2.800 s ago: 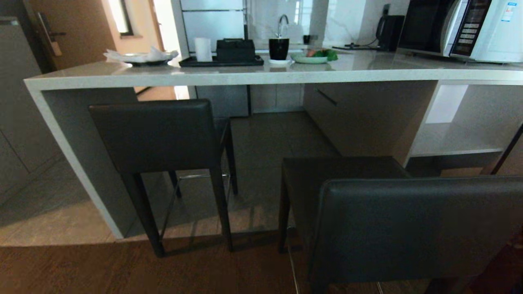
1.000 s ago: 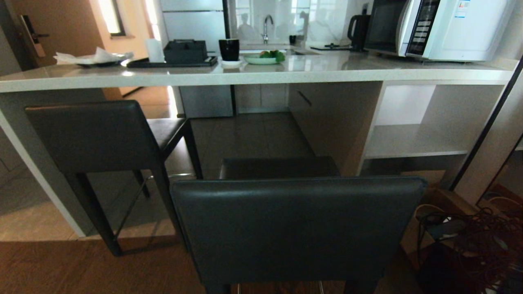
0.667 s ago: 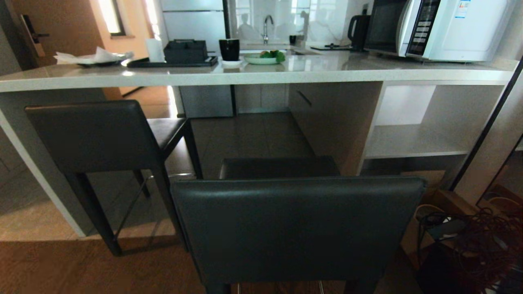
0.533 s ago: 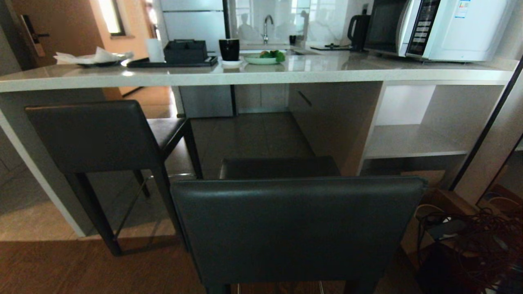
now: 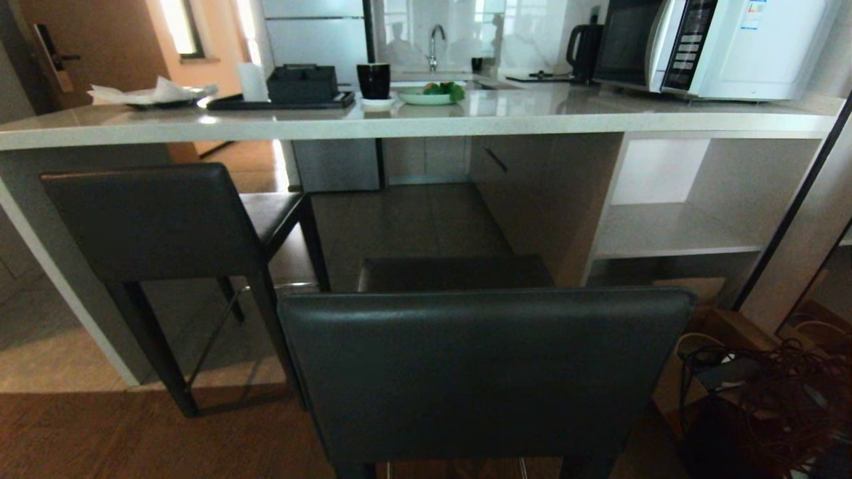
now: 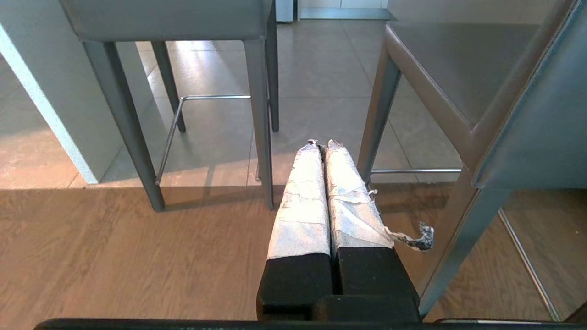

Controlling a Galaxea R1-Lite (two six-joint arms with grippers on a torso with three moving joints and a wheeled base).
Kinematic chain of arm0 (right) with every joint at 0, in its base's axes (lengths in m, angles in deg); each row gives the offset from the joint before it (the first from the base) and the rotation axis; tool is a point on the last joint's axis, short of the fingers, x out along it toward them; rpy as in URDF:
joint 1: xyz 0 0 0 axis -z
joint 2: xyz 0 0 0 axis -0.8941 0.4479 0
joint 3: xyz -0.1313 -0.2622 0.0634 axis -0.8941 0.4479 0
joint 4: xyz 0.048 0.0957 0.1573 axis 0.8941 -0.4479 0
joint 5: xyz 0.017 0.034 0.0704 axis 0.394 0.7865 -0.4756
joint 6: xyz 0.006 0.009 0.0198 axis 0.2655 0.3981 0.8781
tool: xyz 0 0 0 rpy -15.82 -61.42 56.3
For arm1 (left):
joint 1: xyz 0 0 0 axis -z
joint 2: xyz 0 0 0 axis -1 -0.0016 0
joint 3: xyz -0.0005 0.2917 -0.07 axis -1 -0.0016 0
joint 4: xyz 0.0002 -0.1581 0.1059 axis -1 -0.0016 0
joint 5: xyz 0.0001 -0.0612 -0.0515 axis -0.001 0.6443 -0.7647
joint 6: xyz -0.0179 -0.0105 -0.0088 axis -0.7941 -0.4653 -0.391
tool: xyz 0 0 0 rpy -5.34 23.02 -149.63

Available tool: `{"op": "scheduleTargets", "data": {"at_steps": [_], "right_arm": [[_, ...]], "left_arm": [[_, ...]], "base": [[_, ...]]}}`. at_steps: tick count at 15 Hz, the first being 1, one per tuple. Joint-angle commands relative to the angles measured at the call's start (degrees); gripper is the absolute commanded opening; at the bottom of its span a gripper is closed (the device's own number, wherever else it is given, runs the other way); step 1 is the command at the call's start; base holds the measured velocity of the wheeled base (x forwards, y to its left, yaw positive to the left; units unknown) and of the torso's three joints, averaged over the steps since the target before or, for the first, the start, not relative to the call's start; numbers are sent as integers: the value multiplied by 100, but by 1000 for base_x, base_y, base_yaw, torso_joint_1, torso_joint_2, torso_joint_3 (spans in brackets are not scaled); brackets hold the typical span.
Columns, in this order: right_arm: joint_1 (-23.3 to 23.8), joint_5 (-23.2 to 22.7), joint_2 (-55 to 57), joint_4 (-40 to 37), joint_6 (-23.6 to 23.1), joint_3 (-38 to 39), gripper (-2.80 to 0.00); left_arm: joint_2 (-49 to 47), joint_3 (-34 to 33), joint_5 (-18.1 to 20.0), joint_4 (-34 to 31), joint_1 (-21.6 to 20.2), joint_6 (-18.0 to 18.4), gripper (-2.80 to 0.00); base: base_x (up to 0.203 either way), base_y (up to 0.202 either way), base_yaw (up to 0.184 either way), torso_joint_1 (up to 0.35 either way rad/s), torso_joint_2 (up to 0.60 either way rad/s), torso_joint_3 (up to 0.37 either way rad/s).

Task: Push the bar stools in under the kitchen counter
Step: Push the gray chair back under the dining table

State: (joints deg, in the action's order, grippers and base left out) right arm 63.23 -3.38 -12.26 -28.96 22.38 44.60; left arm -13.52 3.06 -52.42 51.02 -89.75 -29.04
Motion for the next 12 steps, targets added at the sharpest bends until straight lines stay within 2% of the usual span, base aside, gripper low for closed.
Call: {"op": "scheduleTargets", "data": {"at_steps": [1,12], "right_arm": [[-2,0,-4,2,2,9,-280],[-2,0,-4,2,2,9,-280]], "left_arm": [[-6,-9,4,6,-7,-4,-280],[-6,-9,-4,6,-16,-21,-280]], "base": [[0,0,0,0,0,0],[0,0,0,0,0,0]]}}
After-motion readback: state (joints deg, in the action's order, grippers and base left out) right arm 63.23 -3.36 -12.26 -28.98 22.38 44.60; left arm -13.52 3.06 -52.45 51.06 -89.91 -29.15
